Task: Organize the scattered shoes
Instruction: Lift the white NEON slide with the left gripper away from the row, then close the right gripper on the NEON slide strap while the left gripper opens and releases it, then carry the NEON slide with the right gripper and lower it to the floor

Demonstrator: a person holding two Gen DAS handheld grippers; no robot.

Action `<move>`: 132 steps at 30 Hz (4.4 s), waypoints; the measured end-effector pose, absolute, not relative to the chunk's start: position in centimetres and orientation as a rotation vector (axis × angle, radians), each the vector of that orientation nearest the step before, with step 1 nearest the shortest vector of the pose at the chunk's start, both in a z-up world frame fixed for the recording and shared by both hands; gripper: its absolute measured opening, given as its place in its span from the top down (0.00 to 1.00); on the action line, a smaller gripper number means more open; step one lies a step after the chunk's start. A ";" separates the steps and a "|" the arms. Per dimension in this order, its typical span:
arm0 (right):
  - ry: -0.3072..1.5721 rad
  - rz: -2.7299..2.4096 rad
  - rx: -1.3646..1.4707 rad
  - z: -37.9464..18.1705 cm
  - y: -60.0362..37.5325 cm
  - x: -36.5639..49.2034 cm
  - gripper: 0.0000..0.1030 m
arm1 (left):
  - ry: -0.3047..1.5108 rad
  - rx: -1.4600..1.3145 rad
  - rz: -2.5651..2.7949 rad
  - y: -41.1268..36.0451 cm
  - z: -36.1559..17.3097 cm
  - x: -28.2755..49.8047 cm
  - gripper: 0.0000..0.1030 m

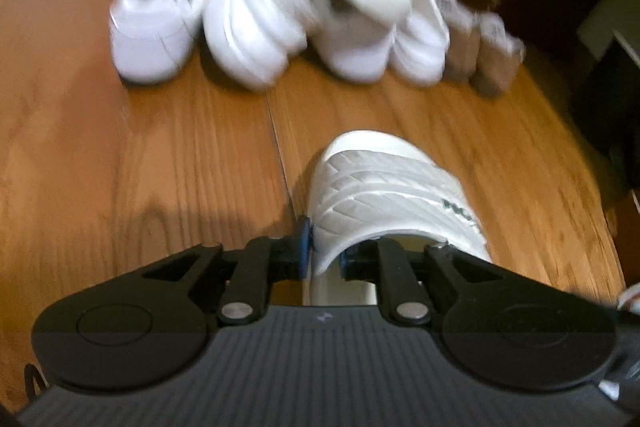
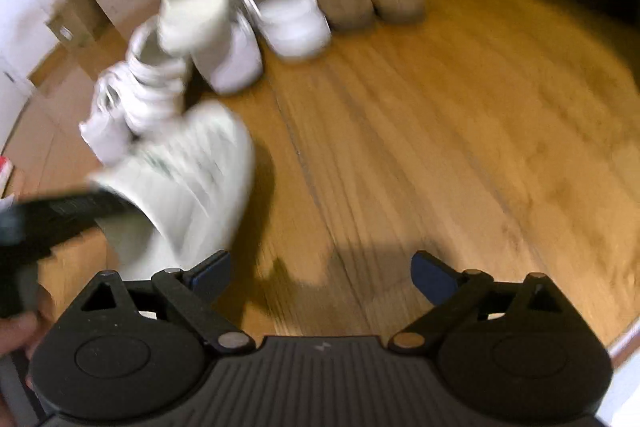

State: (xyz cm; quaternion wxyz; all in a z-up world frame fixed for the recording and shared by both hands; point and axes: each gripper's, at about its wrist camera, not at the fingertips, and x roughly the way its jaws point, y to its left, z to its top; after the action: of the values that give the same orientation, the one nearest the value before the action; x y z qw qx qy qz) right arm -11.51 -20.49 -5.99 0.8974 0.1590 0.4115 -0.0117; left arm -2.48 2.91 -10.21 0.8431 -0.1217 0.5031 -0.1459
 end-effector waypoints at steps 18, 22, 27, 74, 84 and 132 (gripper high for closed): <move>0.782 0.434 -0.197 -4.9 -11.2 -10.4 0.06 | 1.280 -0.294 -0.408 9.4 -10.3 -7.6 0.38; 0.826 0.451 -0.341 -6.2 -9.7 -8.8 0.10 | 1.289 -0.237 -0.374 9.8 -10.6 -7.7 0.34; 0.848 0.557 -0.471 -7.3 -9.2 -6.5 0.28 | 1.294 -0.175 -0.362 9.9 -10.7 -8.1 0.33; 0.827 -0.548 1.084 -11.2 -31.2 -15.7 0.05 | 1.154 -0.206 -0.476 -4.7 -9.2 -6.7 0.33; 0.745 -0.282 0.786 -4.5 -33.3 -19.5 0.04 | 1.307 -0.281 -0.569 -5.8 -10.0 -6.0 0.28; 0.946 -0.043 -0.114 -7.9 -36.4 -12.8 0.03 | 1.345 -0.192 -0.700 -14.5 -8.5 -6.8 0.21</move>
State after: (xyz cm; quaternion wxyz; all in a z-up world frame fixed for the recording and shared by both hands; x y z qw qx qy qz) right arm -12.75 -36.41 -7.86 0.8884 -0.0549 0.4552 -0.0206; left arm -6.79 -14.45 -8.53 0.7220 -0.0870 0.6088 -0.3170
